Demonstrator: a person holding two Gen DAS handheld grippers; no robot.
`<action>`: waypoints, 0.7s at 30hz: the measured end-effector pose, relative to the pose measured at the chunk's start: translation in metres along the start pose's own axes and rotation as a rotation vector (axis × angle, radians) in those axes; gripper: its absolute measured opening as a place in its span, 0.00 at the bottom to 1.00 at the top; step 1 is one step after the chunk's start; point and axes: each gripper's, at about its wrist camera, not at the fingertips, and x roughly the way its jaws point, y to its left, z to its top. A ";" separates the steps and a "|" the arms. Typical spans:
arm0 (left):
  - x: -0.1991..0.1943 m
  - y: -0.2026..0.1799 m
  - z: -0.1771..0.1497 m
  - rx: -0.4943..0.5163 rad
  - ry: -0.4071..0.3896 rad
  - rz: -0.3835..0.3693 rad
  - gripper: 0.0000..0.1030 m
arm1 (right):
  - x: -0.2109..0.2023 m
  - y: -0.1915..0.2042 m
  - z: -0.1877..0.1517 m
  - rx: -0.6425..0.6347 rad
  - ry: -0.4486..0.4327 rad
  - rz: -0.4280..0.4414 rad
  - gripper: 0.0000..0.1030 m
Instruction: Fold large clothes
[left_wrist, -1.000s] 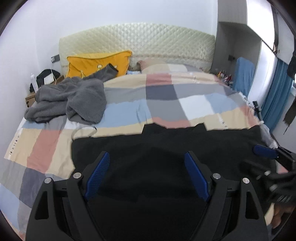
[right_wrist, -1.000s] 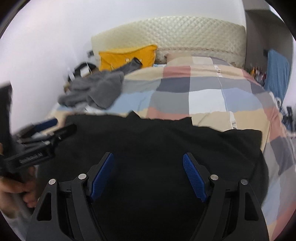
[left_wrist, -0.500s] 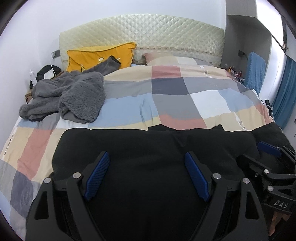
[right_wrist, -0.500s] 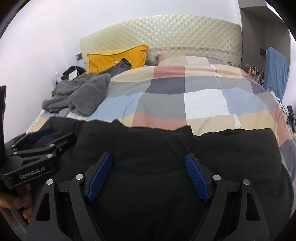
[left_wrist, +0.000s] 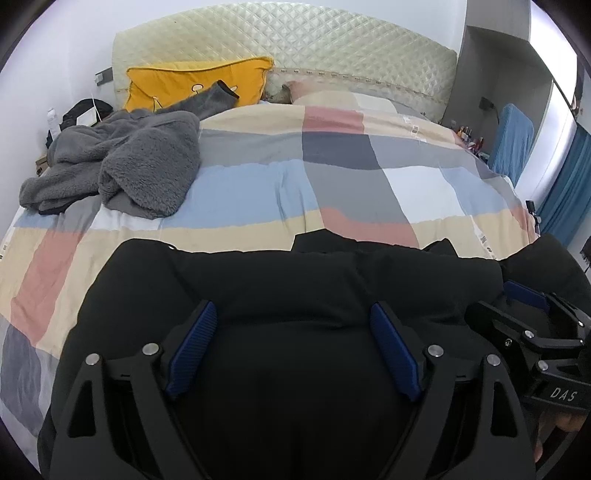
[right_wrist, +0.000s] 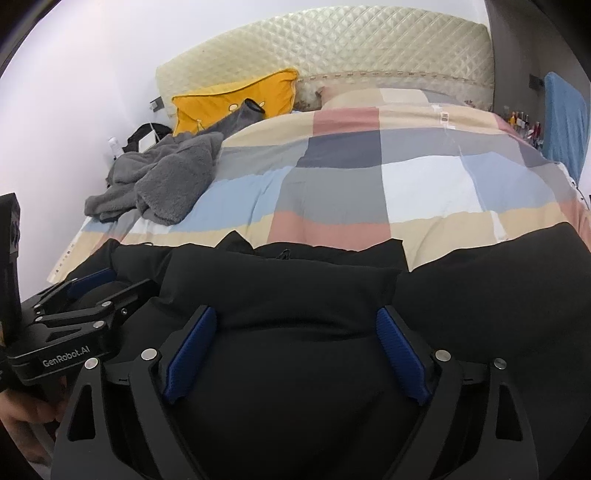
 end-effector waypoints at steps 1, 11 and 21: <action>0.002 0.001 0.000 -0.002 -0.001 -0.002 0.83 | 0.002 -0.001 0.000 0.004 0.003 0.010 0.87; 0.011 0.011 0.002 -0.033 0.006 -0.027 0.85 | 0.012 -0.004 0.005 0.007 0.007 0.043 0.88; -0.019 0.036 0.000 -0.036 -0.040 0.027 0.85 | -0.044 -0.036 0.005 -0.030 -0.049 -0.014 0.88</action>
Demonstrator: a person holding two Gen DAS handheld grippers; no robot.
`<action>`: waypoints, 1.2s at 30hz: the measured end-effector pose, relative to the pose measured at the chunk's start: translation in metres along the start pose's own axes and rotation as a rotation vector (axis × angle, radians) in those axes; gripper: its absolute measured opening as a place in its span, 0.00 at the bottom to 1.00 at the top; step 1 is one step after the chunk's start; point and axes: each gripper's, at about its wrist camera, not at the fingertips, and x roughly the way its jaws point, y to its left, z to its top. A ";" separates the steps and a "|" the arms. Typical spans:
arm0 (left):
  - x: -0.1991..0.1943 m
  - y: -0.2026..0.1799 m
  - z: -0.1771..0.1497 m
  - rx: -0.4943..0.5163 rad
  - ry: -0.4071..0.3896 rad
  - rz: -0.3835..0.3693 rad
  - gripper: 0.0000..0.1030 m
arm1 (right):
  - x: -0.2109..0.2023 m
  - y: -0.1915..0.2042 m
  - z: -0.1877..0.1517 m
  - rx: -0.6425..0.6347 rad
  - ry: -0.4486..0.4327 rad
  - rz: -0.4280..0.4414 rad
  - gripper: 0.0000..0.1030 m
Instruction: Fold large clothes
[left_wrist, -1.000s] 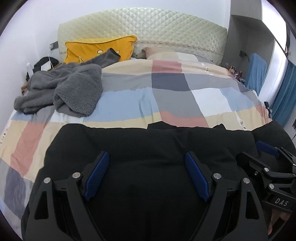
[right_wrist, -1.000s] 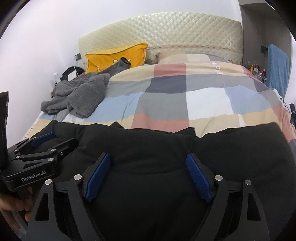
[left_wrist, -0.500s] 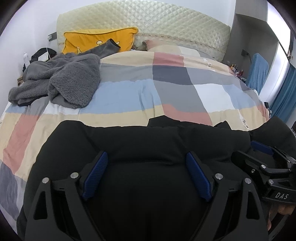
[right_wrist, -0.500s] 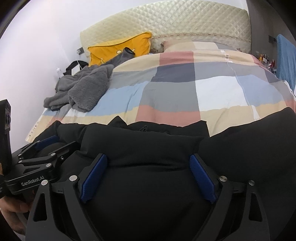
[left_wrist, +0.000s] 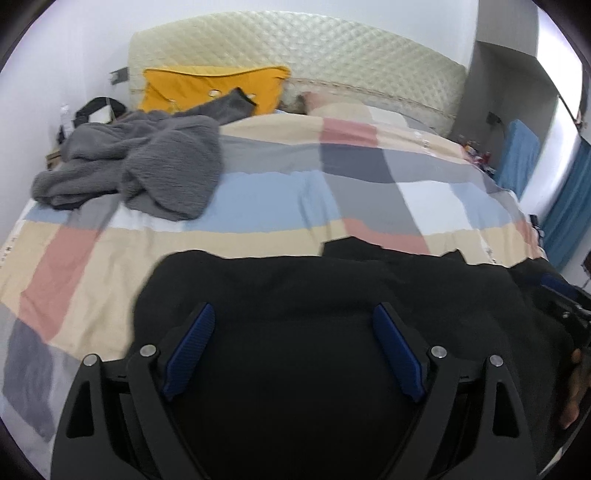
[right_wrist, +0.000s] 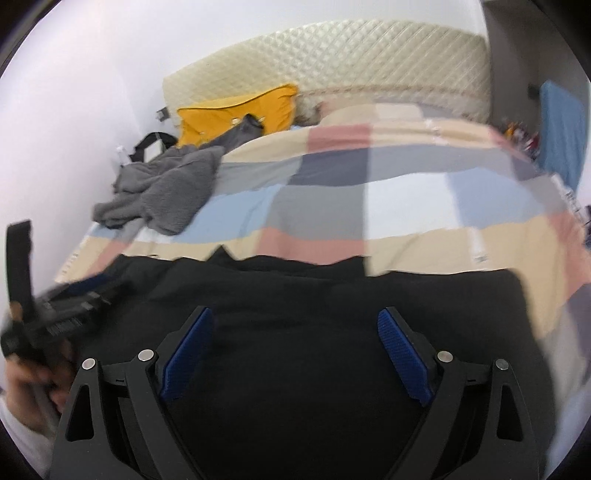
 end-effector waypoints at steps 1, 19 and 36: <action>-0.002 0.004 0.000 0.006 -0.007 0.020 0.85 | -0.003 -0.007 -0.001 0.000 -0.006 -0.009 0.88; 0.026 0.033 -0.011 -0.077 0.033 -0.028 0.94 | 0.040 -0.047 -0.015 0.024 0.037 -0.062 0.95; -0.077 0.009 0.020 -0.023 -0.117 -0.017 1.00 | -0.065 -0.016 0.007 0.072 -0.129 -0.103 0.99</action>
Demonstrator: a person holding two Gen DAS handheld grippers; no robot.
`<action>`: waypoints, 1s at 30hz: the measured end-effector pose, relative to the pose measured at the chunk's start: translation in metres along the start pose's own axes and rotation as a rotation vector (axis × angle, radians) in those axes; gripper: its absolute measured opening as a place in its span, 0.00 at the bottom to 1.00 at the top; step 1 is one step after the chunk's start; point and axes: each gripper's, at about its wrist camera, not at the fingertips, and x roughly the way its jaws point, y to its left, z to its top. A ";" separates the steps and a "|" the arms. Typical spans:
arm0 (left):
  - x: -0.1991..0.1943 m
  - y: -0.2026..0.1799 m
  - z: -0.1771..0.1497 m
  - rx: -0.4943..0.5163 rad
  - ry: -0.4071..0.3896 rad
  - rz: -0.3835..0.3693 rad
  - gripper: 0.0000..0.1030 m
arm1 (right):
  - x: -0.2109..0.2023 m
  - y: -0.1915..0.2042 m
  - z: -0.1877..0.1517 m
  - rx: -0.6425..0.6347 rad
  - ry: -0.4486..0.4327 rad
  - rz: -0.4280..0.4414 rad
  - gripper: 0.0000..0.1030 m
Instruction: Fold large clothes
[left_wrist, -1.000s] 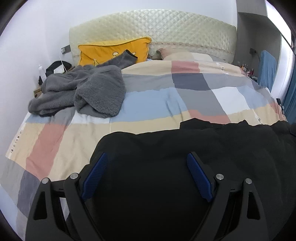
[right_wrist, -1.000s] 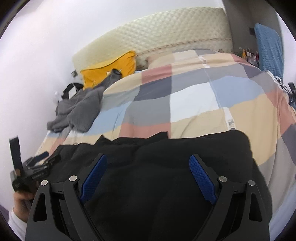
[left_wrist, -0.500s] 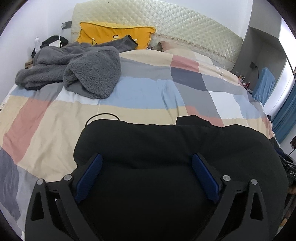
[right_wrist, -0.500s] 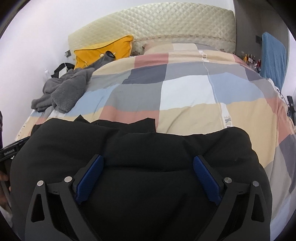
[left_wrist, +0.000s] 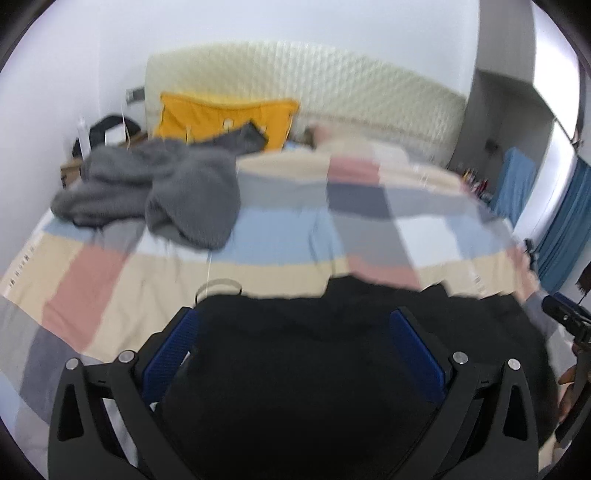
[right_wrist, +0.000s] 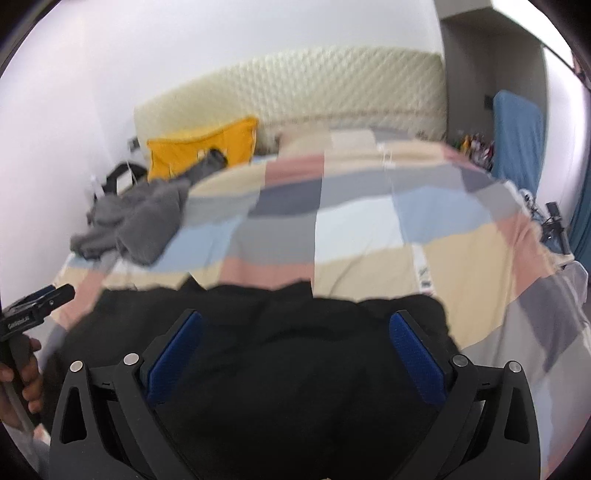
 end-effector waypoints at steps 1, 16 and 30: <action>-0.018 -0.004 0.006 0.001 -0.026 -0.013 1.00 | -0.010 0.003 0.004 -0.005 -0.020 0.008 0.99; -0.249 -0.055 0.041 0.126 -0.291 -0.042 1.00 | -0.250 0.085 0.061 -0.111 -0.413 0.055 1.00; -0.345 -0.081 -0.007 0.167 -0.416 0.015 1.00 | -0.343 0.120 0.003 -0.162 -0.523 0.119 1.00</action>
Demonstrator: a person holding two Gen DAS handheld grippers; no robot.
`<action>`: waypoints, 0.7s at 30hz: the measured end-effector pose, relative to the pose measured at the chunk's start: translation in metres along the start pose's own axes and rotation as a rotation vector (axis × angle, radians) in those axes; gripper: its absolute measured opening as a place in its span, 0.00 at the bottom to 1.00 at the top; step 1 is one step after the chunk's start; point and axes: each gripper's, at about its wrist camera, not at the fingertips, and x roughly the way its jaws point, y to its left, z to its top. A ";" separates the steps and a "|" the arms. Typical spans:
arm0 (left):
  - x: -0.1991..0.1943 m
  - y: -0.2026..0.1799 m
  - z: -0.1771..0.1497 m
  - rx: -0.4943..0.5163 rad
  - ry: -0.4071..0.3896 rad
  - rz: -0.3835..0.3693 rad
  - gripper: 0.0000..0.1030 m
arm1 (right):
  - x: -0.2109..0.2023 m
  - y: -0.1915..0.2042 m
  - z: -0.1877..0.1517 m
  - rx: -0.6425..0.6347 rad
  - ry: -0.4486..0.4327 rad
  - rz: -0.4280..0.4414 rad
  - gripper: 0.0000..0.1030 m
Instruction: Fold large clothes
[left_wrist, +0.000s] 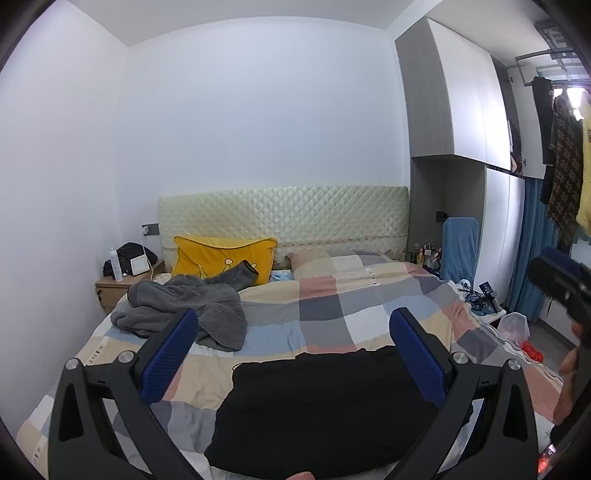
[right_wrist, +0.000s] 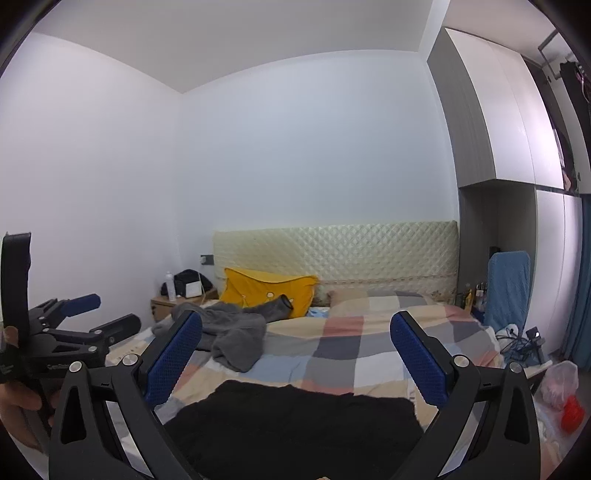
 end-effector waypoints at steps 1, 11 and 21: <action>-0.003 -0.004 -0.002 0.012 0.003 0.009 1.00 | -0.003 0.001 -0.002 -0.001 0.002 -0.002 1.00; -0.007 -0.025 -0.037 -0.032 0.082 -0.024 1.00 | -0.033 0.006 -0.036 0.078 0.002 -0.035 1.00; 0.000 -0.034 -0.072 -0.050 0.191 -0.013 1.00 | -0.038 0.005 -0.077 0.077 0.101 -0.089 1.00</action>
